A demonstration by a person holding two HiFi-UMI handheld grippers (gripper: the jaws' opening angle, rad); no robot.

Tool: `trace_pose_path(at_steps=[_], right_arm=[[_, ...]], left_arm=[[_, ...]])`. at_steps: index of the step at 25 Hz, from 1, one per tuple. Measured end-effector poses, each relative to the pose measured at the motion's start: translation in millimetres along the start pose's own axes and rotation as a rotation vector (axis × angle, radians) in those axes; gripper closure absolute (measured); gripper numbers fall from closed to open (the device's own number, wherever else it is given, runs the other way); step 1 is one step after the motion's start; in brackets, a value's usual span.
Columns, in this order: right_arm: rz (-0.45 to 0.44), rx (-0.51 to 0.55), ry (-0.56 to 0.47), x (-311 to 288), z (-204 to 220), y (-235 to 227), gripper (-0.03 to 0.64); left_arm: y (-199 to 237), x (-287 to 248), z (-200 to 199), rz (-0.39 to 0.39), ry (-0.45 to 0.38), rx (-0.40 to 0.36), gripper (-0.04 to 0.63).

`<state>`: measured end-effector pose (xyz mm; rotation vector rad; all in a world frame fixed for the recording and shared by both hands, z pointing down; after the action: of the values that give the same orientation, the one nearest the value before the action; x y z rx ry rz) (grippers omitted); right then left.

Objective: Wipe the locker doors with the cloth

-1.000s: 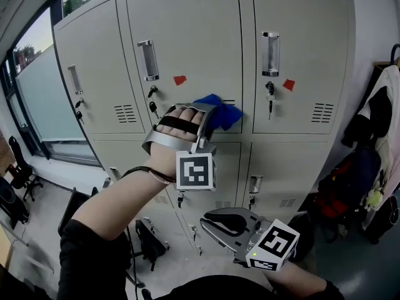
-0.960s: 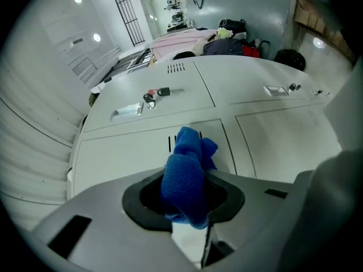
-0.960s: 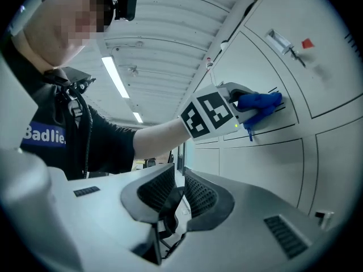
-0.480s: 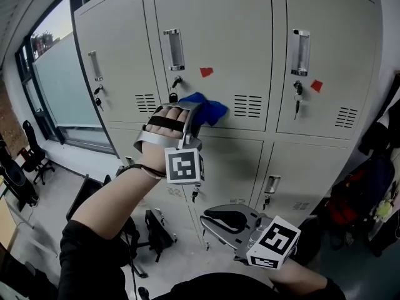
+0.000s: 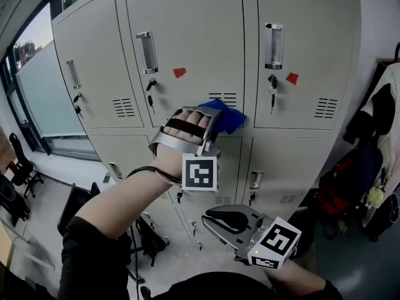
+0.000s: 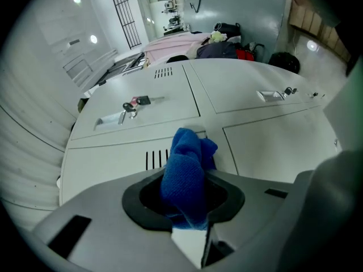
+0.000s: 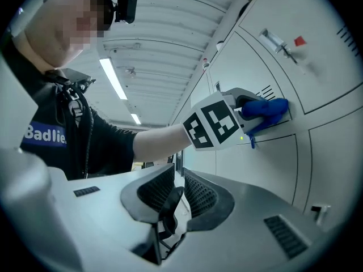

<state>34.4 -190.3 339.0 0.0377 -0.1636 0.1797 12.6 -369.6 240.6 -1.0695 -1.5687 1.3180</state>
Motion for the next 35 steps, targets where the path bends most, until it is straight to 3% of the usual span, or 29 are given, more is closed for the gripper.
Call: trace_pose_path(at_steps=[4,9,15,27,31,35], right_arm=[[0.058,0.0,-0.007,12.2,-1.2,-2.6,0.565],[0.1,0.012,-0.005,11.3,-2.5,4.7,0.565],[0.105,0.023,0.014,-20.4,-0.2,29.2,0.565],[0.139,-0.005,0.051,-110.7,34.2,98.7,0.565],[0.179,-0.004,0.054,-126.9,41.7,114.3,0.565],[0.239,0.042,0.039,-132.5,38.6,123.5,0.565]], left_arm=[[-1.6,-6.1,-16.9,0.014,-0.043,0.015,0.483],[6.2,7.5,-12.9,-0.027,-0.065,0.007,0.483],[7.7,58.0,14.9,-0.043,-0.101,0.103,0.483],[-77.8,194.0,138.3,0.079,-0.092,0.568,0.482],[-96.5,229.2,153.8,0.159,-0.167,0.854,0.482],[-89.8,266.3,153.8,0.229,-0.327,1.177,0.482]])
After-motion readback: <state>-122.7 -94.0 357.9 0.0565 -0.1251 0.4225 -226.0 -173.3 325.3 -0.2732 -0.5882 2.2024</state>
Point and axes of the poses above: the fingertips, and each gripper's own axes: x backward along the fingers, y to its left, z out of its underside, the point moved 4 cm from there along x, backward along the fingers, and after that the axes turned 6 degrees about -y, right-handed, at the moved point
